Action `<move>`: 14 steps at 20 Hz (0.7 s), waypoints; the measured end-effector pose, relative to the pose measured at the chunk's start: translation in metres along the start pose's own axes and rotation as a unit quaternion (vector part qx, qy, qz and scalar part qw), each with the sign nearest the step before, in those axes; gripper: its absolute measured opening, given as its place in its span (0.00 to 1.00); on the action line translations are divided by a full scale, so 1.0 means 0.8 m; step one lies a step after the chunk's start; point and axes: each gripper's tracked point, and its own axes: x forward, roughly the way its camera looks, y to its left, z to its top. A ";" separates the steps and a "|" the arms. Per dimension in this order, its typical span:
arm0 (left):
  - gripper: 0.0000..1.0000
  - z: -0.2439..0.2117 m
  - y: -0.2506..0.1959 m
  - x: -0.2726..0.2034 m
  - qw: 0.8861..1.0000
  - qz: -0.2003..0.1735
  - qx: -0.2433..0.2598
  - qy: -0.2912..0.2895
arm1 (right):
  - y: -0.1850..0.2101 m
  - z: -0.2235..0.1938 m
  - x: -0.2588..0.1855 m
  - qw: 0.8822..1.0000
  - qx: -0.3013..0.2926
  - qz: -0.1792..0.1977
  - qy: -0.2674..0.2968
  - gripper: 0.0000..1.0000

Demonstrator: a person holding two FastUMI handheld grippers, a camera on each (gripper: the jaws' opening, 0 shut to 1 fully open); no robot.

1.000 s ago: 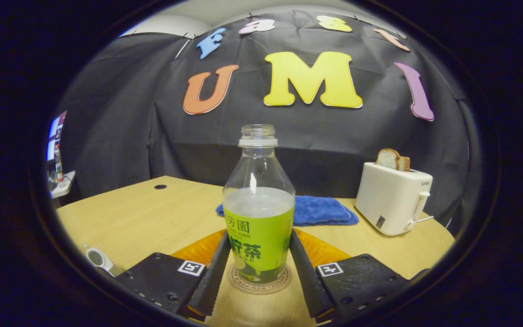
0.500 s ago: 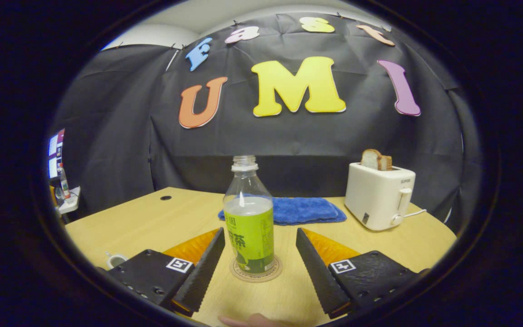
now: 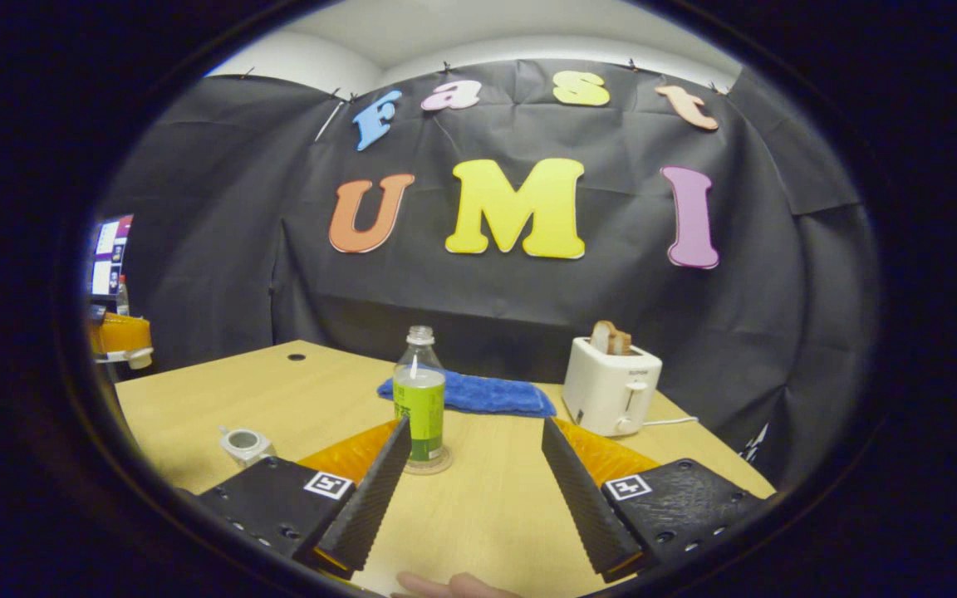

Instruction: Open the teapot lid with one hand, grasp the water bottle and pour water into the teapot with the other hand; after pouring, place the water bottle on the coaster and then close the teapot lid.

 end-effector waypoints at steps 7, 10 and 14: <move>0.04 0.019 -0.014 -0.004 1.000 0.008 0.004 -0.014 | -0.056 0.029 -0.102 0.998 -0.026 -0.031 -0.044 0.95; 0.04 0.028 -0.036 0.006 1.000 0.000 0.006 -0.021 | -0.058 0.020 -0.128 1.000 0.000 -0.005 -0.013 0.95; 0.04 0.029 -0.058 0.035 1.000 -0.003 0.009 -0.022 | -0.084 0.037 -0.143 0.999 0.003 -0.005 -0.032 0.95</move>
